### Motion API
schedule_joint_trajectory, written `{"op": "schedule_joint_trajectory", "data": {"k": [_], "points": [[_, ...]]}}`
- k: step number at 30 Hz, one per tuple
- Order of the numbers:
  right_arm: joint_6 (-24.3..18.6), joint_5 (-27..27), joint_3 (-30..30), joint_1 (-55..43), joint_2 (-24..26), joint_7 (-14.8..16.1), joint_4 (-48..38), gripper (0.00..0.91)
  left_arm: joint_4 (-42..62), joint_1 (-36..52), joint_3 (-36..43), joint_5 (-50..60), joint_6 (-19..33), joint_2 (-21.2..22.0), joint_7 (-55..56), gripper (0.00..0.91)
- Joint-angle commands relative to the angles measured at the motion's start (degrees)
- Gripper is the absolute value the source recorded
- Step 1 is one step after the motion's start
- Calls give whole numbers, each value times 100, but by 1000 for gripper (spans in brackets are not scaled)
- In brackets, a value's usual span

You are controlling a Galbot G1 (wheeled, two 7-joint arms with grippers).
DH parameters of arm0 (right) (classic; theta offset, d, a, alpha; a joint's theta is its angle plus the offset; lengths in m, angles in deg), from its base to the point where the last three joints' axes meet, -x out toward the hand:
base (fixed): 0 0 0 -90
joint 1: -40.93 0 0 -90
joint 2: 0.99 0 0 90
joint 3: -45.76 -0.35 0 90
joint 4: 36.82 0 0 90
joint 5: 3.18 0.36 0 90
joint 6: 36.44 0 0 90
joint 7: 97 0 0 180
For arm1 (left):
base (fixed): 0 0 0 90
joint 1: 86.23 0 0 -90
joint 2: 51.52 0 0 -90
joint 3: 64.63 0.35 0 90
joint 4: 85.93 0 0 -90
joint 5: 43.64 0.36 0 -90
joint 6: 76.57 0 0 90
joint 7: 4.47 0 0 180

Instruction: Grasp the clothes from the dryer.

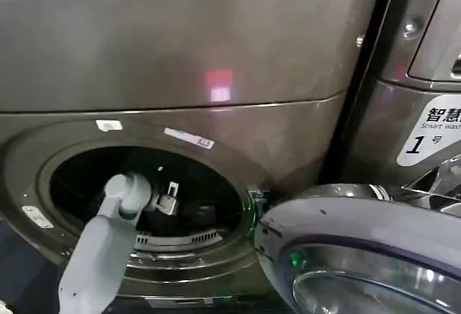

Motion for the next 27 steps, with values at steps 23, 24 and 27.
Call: {"op": "schedule_joint_trajectory", "data": {"k": [23, 24, 27], "points": [[14, -20, 80, -35, 113, -14, -70, 907, 1415, 350, -108, -232, -406, 287, -10, 0], [14, -17, 82, -38, 123, -15, -70, 907, 1379, 340, -109, -250, -422, 285, -9, 0], [20, -14, 102, -51, 121, -18, -47, 907, 1267, 362, -122, -406, -573, 301, 61, 0]]}}
